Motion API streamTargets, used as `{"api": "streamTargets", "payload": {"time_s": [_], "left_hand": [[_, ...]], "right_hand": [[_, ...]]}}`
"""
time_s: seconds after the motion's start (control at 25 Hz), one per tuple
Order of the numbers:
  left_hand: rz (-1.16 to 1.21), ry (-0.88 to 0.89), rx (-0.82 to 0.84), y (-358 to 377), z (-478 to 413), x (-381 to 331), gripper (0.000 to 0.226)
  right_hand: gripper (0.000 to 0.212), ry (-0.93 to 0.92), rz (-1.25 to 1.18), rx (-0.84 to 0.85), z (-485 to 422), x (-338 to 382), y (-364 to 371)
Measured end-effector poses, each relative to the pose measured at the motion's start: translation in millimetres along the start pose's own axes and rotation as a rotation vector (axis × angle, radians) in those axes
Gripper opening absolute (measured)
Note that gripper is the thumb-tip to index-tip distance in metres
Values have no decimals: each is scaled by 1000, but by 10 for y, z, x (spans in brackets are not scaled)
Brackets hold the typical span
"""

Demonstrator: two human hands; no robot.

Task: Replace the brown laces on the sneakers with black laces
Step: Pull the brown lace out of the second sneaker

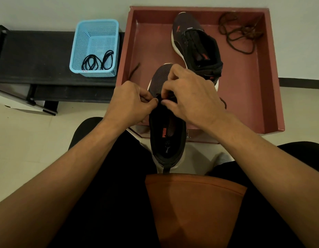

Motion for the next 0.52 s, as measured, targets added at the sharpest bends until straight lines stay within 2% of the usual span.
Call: {"api": "streamTargets", "payload": {"time_s": [0.2, 0.36, 0.44, 0.52], "left_hand": [[-2, 10, 16, 16, -1, -7, 13], [18, -31, -5, 10, -4, 7, 18], [28, -49, -1, 4, -11, 25, 16], [37, -48, 9, 5, -13, 13, 15]], "right_hand": [[19, 23, 64, 10, -17, 82, 77], [11, 101, 26, 39, 53, -142, -185], [10, 227, 77, 124, 134, -418, -356], [8, 385, 179, 295, 239, -611, -441]]}}
Point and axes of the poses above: each hand's wrist, its own z-axis away from the middle knuckle, its own y-axis out of the palm, x = y × z, the point moved 4 cm from there along -z, towards the middle knuckle, and after that the axes turned 7 degrees about -z, right-handed, at the moved point
